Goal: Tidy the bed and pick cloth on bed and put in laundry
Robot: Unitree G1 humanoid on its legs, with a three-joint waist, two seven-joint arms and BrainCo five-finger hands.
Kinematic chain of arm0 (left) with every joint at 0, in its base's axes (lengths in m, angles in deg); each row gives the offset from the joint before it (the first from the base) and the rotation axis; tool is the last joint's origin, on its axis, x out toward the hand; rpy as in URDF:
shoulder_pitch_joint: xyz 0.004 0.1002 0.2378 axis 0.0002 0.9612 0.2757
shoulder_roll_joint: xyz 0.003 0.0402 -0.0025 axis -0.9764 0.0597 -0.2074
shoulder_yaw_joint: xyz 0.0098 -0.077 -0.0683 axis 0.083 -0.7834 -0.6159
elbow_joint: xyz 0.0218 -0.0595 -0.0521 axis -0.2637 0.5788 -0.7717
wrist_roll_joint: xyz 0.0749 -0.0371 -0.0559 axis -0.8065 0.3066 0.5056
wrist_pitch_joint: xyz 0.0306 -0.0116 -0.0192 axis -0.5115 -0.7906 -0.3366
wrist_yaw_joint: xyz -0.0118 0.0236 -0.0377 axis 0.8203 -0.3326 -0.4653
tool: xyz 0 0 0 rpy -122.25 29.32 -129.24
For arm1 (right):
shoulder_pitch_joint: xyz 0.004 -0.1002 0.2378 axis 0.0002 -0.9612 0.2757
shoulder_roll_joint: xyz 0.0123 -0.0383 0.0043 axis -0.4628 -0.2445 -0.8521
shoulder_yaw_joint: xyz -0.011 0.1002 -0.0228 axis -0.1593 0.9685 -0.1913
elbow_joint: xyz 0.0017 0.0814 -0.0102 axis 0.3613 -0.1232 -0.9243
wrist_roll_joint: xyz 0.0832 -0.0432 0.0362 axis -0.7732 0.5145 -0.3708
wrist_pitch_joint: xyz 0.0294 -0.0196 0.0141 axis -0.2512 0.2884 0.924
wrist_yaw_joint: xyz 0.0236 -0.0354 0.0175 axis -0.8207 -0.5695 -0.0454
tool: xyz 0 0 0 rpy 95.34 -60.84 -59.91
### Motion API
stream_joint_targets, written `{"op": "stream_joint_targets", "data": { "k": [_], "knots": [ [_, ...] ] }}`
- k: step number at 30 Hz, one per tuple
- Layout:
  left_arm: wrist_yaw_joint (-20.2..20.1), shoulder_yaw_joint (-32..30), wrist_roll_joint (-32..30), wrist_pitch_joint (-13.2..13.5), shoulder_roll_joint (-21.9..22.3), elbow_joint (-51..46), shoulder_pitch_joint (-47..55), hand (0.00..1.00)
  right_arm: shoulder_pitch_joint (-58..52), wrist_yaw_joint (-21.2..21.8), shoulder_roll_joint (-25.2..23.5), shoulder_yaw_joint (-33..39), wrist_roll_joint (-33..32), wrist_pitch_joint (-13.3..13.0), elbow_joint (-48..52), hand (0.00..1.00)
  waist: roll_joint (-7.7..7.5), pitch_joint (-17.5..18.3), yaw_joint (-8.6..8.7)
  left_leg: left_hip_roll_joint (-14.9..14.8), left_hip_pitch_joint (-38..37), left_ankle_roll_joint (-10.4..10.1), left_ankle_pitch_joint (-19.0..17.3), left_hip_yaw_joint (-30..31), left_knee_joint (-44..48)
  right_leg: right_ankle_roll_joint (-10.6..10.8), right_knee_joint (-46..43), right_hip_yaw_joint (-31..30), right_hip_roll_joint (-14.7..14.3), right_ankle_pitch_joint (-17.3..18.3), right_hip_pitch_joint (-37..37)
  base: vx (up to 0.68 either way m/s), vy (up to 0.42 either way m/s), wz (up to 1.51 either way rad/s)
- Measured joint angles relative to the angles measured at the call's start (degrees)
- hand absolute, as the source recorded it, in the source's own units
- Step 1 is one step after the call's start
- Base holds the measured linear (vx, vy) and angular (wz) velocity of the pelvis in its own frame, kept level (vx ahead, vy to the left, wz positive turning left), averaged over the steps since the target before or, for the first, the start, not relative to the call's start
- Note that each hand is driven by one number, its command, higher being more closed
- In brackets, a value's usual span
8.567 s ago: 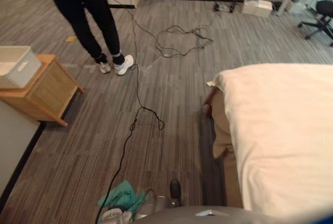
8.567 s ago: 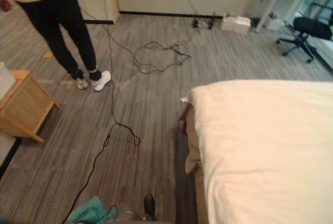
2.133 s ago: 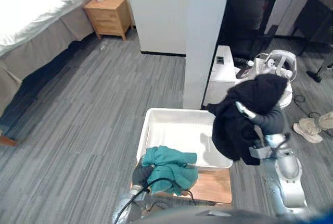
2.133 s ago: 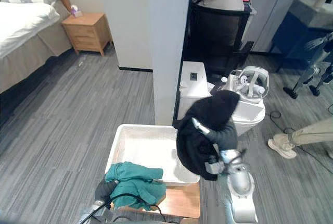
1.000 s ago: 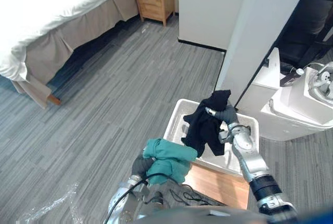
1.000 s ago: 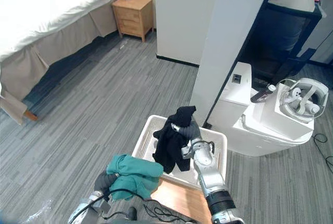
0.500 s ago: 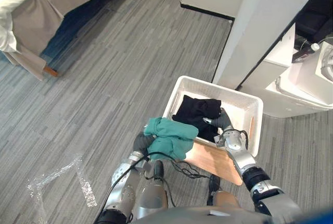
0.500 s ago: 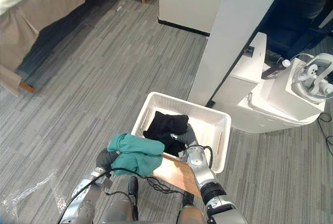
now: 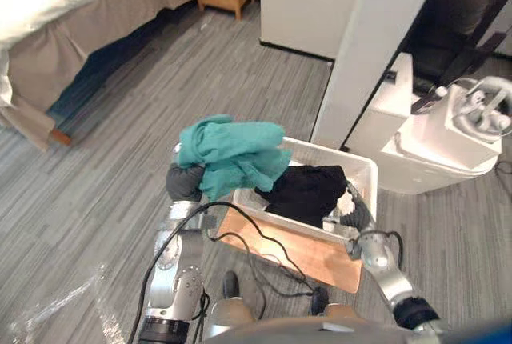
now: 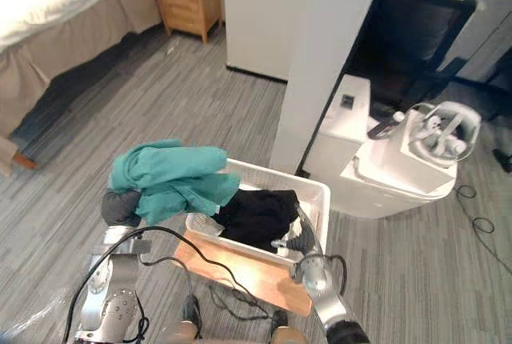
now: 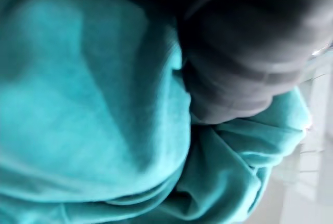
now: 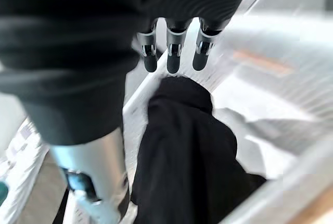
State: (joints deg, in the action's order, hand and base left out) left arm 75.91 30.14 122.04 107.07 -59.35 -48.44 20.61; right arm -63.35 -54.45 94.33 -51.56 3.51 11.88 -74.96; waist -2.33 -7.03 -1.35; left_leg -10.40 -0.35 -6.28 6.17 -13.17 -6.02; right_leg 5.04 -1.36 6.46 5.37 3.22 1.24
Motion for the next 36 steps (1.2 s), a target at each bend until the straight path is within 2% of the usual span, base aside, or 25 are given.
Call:
{"op": "stream_joint_targets", "data": {
  "k": [4,7,11,13,15,20,23,28,36],
  "knots": [
    [1.8,0.1,-6.0,0.8,0.2,0.0,-0.7,1.0,-3.5,-0.5,-0.6,2.0,0.0,0.8,2.7,0.0,-0.94,1.9,1.73,-0.3,-1.8,-0.5,-0.7,-1.9,0.0,0.5,1.4,-2.1,-0.3,-0.6,1.2,0.0,0.002,-0.24],
    [3.4,0.6,-11.2,1.2,0.3,0.0,-2.4,1.0,-6.4,-0.4,-1.1,4.4,-0.1,0.8,3.0,0.0,-0.35,3.0,2.62,-0.4,-3.1,-0.8,-1.1,-3.8,0.0,0.1,1.7,-4.3,-0.5,-1.3,1.2,0.01,0.009,-0.33],
    [3.9,0.4,-17.3,2.2,0.2,1.1,-4.7,1.0,-11.2,0.6,-1.2,7.7,-0.1,0.6,3.1,0.0,0.72,3.8,4.77,-0.8,-4.8,-1.1,-1.4,-6.5,0.0,0.1,2.4,-7.2,-1.1,-1.9,1.3,0.04,0.002,-0.39],
    [4.5,-0.5,-20.6,3.3,-0.1,5.4,-6.4,1.0,-14.2,1.9,-1.9,10.9,-0.1,0.5,3.0,0.0,1.42,4.4,6.18,-1.0,-5.5,-1.3,-1.7,-7.2,0.0,0.1,2.4,-7.8,-1.4,-2.0,1.4,0.04,-0.005,-0.3],
    [5.3,-2.5,-24.2,3.3,-1.7,12.4,-8.0,1.0,-17.5,4.2,-2.5,14.2,-0.7,-1.2,3.0,0.0,1.76,4.6,8.16,-1.2,-6.8,-1.5,-2.2,-9.4,0.0,-0.1,2.3,-9.5,-1.8,-2.1,1.3,0.02,0.002,-0.43],
    [5.1,-3.8,-28.1,2.7,-4.5,22.7,-9.5,1.0,-22.7,7.3,-2.7,17.8,-1.3,-4.5,1.1,0.0,1.1,4.6,10.13,-1.2,-7.7,-1.6,-2.7,-11.4,0.0,-0.2,2.3,-11.0,-1.9,-2.3,0.8,0.01,0.01,-0.24],
    [5.0,-3.9,-28.6,0.6,-5.6,27.7,-9.8,1.0,-23.8,8.3,-2.9,18.5,-1.7,-6.5,-1.2,0.0,1.04,4.6,10.35,-1.2,-7.3,-1.8,-3.1,-12.8,0.0,-0.4,2.2,-12.3,-2.0,-2.3,-0.9,-0.02,0.012,-0.2],
    [4.4,-3.7,-30.8,-1.9,-6.4,36.6,-12.4,1.0,-23.2,8.3,-4.0,19.3,-6.7,-8.7,-2.6,0.0,0.64,3.0,10.93,-1.0,-5.2,-1.8,-3.1,-13.2,0.0,-0.4,1.8,-13.1,-2.0,-2.4,-3.1,0.01,0.003,-0.08],
    [7.2,-2.6,-38.1,-3.5,-8.9,49.9,-21.4,1.0,-15.6,7.9,-4.9,19.1,-11.6,-11.0,-5.9,0.0,0.51,-3.9,11.02,-0.7,-2.2,-1.1,-2.5,-14.8,0.4,0.1,0.7,-14.6,-2.0,-3.6,-7.4,0.04,0.005,-0.11]
  ]
}}
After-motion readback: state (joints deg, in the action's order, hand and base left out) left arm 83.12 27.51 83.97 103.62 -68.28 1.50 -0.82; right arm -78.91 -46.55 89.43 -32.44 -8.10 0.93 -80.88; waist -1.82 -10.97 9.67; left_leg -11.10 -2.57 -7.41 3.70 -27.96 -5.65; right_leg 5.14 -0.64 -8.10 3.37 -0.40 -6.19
